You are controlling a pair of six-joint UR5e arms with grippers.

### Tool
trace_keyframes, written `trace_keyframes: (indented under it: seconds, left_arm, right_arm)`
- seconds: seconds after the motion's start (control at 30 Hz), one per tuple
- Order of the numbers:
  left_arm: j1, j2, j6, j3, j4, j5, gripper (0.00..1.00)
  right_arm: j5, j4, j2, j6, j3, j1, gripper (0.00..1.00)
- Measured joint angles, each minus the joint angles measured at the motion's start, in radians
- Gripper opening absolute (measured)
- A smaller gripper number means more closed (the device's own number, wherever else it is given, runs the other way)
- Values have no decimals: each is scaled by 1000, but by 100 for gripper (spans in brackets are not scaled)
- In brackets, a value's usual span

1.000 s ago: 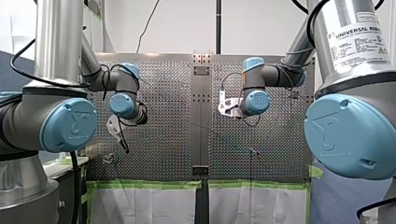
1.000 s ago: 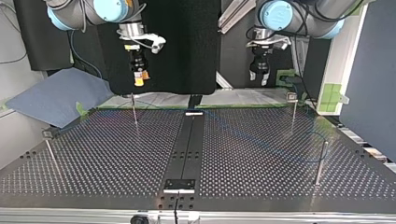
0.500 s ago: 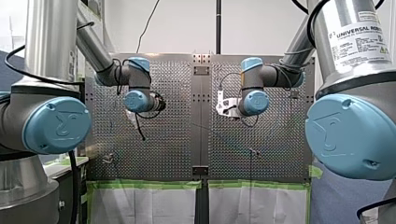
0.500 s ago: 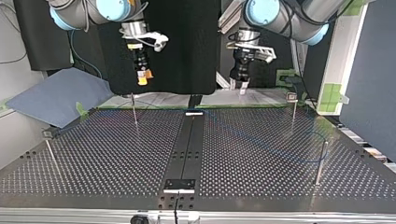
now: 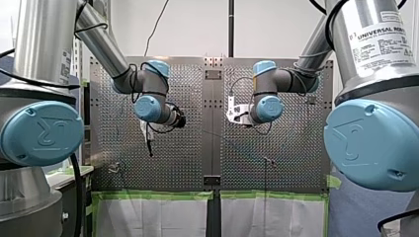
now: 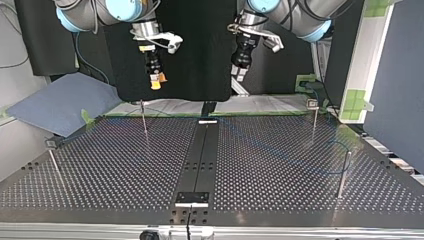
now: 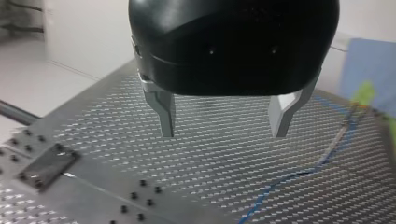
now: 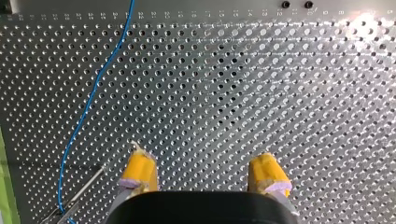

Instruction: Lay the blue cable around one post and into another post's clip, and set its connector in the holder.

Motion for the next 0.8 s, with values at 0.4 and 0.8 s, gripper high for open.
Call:
trace_keyframes:
  seconds: [0.4, 0.8]
  left_arm:
    - [-86, -1, 75, -1, -56, -129, 100]
    - [16, -1, 104, -1, -47, -192, 100]
  right_arm:
    - [2, 12, 0, -4, 0, 26, 100]
    - [7, 28, 0, -8, 0, 54, 100]
